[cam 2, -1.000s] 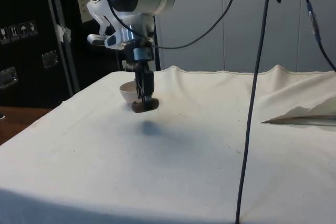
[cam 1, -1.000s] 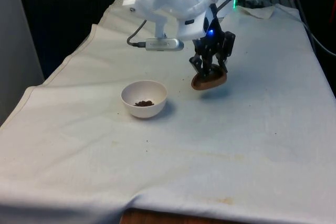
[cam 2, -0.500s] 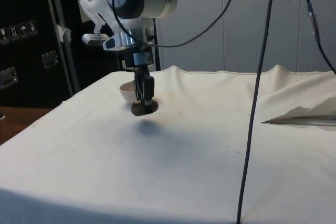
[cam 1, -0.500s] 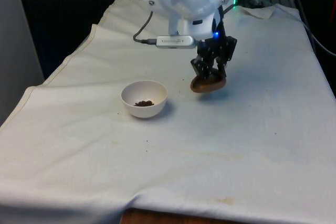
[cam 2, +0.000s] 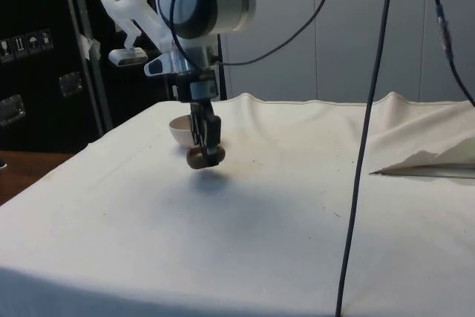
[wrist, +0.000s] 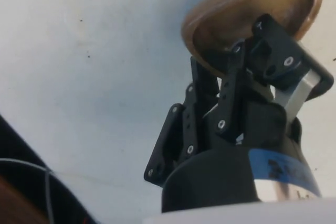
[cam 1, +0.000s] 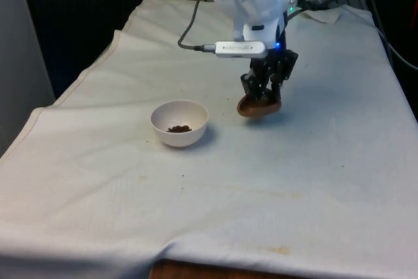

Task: Pour the coffee beans from the cup into the bowl.

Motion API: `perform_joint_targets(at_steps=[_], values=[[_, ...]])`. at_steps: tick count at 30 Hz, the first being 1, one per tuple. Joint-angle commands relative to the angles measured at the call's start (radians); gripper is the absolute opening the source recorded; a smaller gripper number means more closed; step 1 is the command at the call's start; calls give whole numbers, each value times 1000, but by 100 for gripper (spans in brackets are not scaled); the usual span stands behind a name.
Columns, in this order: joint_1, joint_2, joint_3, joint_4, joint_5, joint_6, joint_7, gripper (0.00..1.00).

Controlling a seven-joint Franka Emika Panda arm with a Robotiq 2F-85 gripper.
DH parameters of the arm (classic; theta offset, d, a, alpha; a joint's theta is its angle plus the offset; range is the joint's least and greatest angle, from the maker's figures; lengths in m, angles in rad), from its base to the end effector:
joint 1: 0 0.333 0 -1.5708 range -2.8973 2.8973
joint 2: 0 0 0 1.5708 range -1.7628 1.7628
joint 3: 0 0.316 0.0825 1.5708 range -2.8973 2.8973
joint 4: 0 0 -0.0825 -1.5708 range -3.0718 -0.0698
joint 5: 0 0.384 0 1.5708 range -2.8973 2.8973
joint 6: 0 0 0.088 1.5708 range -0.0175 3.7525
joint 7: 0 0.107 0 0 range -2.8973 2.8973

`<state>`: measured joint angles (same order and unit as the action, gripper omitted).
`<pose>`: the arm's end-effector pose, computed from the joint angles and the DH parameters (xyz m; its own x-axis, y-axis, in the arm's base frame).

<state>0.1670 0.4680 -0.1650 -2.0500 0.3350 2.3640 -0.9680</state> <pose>0.5792 0.0054 0.1987 0.7488 0.6627 0.0143 0.6520 -0.7324 -0.1961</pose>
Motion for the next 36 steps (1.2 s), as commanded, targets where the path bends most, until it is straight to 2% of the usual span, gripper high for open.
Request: perform_joint_targets(at_steps=[1,2,3,8,9,10,11,14,18,19,21,26,28,29,36], values=[[10,-8,-4,-17,-22,27,20,1],[10,-9,-2,-20,-30,33,26,4],[8,-11,3,-24,-43,40,36,14],[6,-15,9,-33,-62,52,51,40],[-1,-10,14,-24,-56,36,43,45],[6,-15,10,-33,-65,52,52,45],[5,-16,10,-33,-69,53,55,56],[5,-16,11,-34,-71,54,57,74],[5,-17,12,-35,-72,54,57,94],[-1,-11,16,-24,-66,37,51,99],[1,-26,13,-36,-69,46,53,100],[1,-62,11,-45,-76,21,58,100],[-5,-61,17,-39,-69,14,50,100],[0,-78,11,-49,-80,11,59,100],[-4,-139,12,-61,-96,-26,67,100]])
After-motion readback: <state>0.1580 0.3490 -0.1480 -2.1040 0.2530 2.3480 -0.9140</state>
